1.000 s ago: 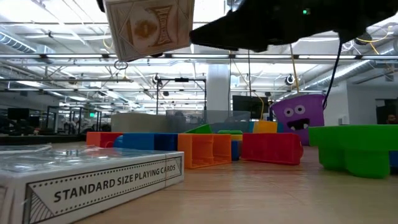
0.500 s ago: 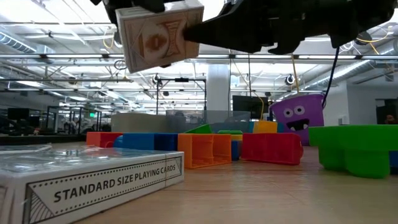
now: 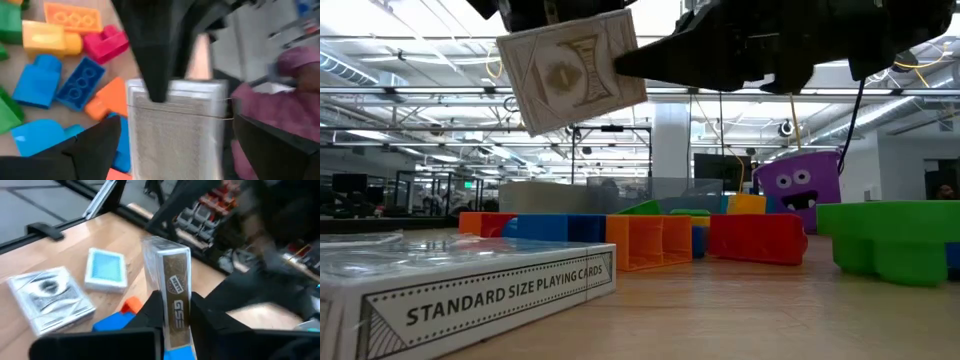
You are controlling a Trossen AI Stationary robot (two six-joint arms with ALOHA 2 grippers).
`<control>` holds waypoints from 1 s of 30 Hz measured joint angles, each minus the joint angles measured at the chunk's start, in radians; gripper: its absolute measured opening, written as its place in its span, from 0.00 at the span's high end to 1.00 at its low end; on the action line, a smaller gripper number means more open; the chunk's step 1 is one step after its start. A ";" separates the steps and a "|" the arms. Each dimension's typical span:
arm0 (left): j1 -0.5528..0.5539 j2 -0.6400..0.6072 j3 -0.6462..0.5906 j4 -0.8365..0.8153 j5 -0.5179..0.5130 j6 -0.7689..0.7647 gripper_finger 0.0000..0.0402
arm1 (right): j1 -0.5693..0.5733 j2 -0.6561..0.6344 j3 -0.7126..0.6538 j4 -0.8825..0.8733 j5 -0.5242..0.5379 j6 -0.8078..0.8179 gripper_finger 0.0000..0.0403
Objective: Pick & Place Toys
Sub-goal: Put the brown playing card box into the blue bin
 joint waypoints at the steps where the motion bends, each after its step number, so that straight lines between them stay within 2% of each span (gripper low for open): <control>1: 0.010 -0.017 0.000 -0.002 0.014 0.000 0.02 | 0.000 -0.009 -0.001 -0.026 -0.003 0.004 0.94; 5: 0.022 -0.101 0.000 -0.013 -0.019 0.041 0.04 | 0.000 -0.053 -0.001 -0.108 0.004 0.059 0.94; 9: 0.020 -0.199 0.000 -0.053 -0.123 0.129 0.06 | 0.003 -0.120 -0.001 -0.206 0.052 0.163 0.94; 13: -0.011 -0.281 -0.021 -0.110 -0.306 0.221 0.06 | 0.018 -0.206 -0.001 -0.330 0.228 0.266 0.94; 16: -0.041 -0.313 -0.068 -0.098 -0.434 0.255 0.05 | 0.028 -0.266 -0.003 -0.409 0.401 0.354 0.94; 19: -0.047 -0.315 -0.136 -0.004 -0.520 0.254 0.04 | 0.028 -0.308 -0.003 -0.457 0.557 0.427 0.94; 23: -0.035 -0.300 -0.245 0.136 -0.548 0.260 0.05 | -0.001 -0.341 -0.034 -0.463 0.674 0.462 0.94; 30: 0.018 -0.289 -0.394 0.296 -0.551 0.220 0.06 | -0.197 -0.389 -0.121 -0.459 0.682 0.524 0.93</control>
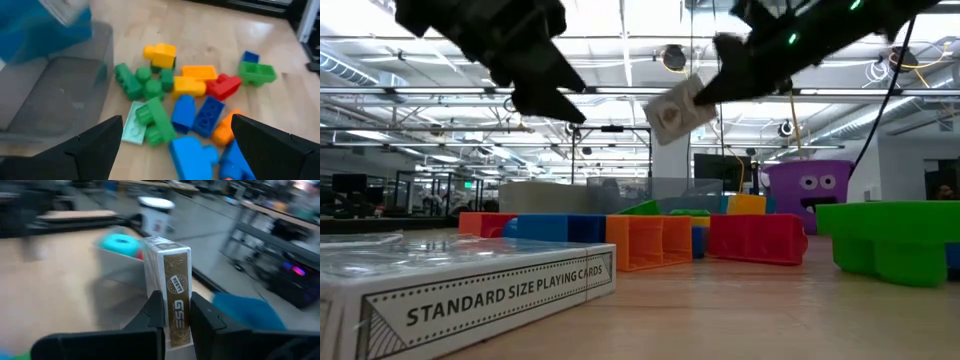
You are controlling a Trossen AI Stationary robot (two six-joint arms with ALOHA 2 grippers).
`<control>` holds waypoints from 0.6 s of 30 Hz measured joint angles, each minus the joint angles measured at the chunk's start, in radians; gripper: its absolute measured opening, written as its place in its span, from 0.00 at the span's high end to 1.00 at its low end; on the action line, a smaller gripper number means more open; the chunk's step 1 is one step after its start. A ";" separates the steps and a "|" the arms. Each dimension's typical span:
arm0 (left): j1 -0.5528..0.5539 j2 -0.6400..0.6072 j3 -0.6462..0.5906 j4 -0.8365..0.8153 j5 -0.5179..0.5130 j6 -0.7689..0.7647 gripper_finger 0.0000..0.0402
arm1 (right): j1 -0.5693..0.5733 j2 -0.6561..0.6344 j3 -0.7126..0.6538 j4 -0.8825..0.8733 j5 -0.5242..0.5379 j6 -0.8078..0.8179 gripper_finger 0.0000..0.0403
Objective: Pick & Place Toys
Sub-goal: Put the brown playing card box into the blue bin
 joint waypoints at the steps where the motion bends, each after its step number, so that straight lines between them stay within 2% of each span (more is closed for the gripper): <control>1: 0.006 0.000 -0.014 0.004 0.000 -0.002 0.05 | -0.035 -0.006 -0.017 -0.002 -0.001 0.005 0.93; 8: 0.039 0.000 -0.065 0.022 -0.021 -0.012 0.06 | -0.259 -0.008 -0.112 -0.004 -0.024 0.049 0.93; 11: 0.049 0.000 -0.067 0.042 -0.056 -0.008 0.07 | -0.337 -0.008 -0.156 0.042 -0.112 0.070 0.93; 15: 0.058 0.000 -0.067 0.068 -0.088 0.029 0.06 | -0.411 -0.008 -0.232 0.201 -0.257 0.071 0.93; 18: 0.066 0.000 -0.067 0.089 -0.109 0.042 0.05 | -0.444 -0.008 -0.277 0.292 -0.313 0.066 0.90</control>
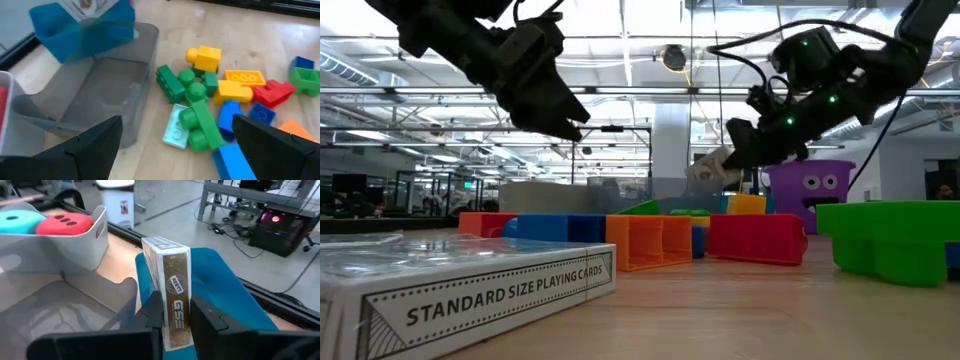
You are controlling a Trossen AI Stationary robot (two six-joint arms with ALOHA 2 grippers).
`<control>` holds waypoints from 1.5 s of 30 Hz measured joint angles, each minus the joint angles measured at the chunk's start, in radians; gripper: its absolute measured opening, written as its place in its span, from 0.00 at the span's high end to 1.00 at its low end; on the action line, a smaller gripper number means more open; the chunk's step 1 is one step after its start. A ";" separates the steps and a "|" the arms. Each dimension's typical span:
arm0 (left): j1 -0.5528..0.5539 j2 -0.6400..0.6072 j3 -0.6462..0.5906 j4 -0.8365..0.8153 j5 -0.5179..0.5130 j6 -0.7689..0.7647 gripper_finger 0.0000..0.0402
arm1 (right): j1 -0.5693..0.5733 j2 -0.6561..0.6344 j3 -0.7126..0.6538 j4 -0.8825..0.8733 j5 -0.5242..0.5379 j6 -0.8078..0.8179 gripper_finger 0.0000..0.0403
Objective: Pick & Place Toys
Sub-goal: Put the brown playing card box into the blue bin, then put the blue playing card box into the blue bin
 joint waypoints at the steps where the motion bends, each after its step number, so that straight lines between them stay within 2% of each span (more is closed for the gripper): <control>1: 0.005 0.000 0.000 0.002 -0.003 0.004 0.05 | -0.006 0.000 -0.011 0.018 -0.004 0.000 0.88; 11: 0.042 0.004 0.000 0.014 -0.004 0.017 0.07 | -0.012 0.000 -0.055 0.036 0.000 -0.047 0.53; 16: 0.049 0.048 0.001 0.067 -0.004 0.008 0.06 | 0.019 -0.001 -0.055 0.100 -0.001 -0.154 0.42; 22: 0.049 0.134 0.000 0.122 -0.003 0.007 0.05 | 0.076 -0.078 -0.051 0.099 -0.001 -0.187 0.39; 26: 0.049 0.177 0.000 0.179 -0.003 0.013 0.07 | 0.157 -0.139 -0.050 0.102 -0.004 -0.241 0.40; 32: 0.049 0.177 0.001 0.183 -0.011 0.001 0.05 | 0.308 -0.196 -0.050 0.101 -0.031 -0.288 0.43; 36: 0.049 0.177 0.001 0.167 -0.009 -0.017 0.04 | 0.366 -0.201 -0.050 0.103 -0.030 -0.297 0.44; 38: 0.049 0.177 0.001 0.133 0.036 -0.063 0.04 | 0.377 -0.201 -0.050 0.103 -0.029 -0.305 0.44; 40: 0.046 0.175 0.001 0.107 0.135 -0.069 0.05 | 0.381 -0.201 -0.050 0.103 -0.029 -0.307 0.44; 45: -0.040 0.149 0.053 -0.095 0.534 -0.061 0.10 | 0.381 -0.201 -0.050 0.103 -0.028 -0.302 0.45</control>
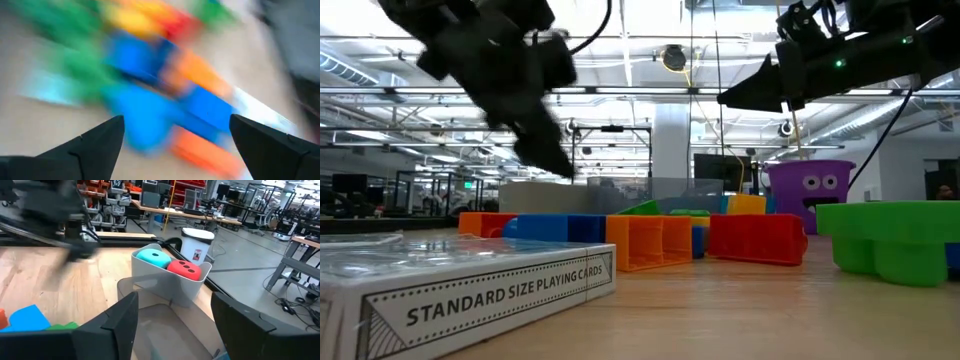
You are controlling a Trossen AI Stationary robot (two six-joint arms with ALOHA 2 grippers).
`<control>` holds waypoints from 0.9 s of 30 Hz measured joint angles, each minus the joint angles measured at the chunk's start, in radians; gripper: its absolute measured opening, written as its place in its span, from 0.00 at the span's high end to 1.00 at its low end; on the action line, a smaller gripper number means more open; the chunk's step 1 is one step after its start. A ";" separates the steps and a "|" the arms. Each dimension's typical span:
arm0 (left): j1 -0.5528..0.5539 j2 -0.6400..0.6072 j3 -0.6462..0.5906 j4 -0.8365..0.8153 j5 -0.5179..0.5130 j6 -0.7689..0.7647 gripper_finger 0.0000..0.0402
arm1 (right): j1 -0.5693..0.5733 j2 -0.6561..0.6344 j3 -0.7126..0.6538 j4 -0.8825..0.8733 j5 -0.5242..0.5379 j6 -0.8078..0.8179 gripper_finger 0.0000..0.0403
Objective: Pick & Place Toys
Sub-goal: Put the blue playing card box into the blue bin
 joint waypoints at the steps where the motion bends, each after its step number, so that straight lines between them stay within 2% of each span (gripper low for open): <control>1: -0.034 -0.003 0.019 -0.063 0.069 0.000 0.11 | 0.000 0.000 0.000 0.000 0.000 0.005 0.45; 3: -0.116 -0.002 0.044 -0.170 0.156 0.006 0.13 | 0.000 0.000 0.000 0.000 -0.001 0.012 0.46; 6: -0.241 0.005 0.047 -0.262 0.177 -0.040 0.15 | 0.000 0.000 0.000 0.000 -0.003 0.014 0.45; 9: -0.338 0.028 0.048 -0.239 0.150 -0.152 0.15 | 0.000 0.000 0.000 0.004 -0.020 0.015 0.45; 14: -0.438 0.087 0.048 -0.101 0.041 -0.305 0.14 | 0.000 0.000 0.000 0.022 -0.073 0.041 0.46; 20: -0.468 0.189 0.052 -0.027 0.007 -0.336 0.14 | 0.018 0.000 0.000 0.076 -0.108 0.063 0.47; 24: -0.435 0.223 0.056 -0.086 0.015 -0.395 0.14 | 0.044 0.000 0.001 0.084 -0.107 0.020 0.47; 27: -0.390 0.214 0.056 -0.139 0.032 -0.379 0.14 | 0.053 0.000 0.001 0.089 -0.107 0.008 0.47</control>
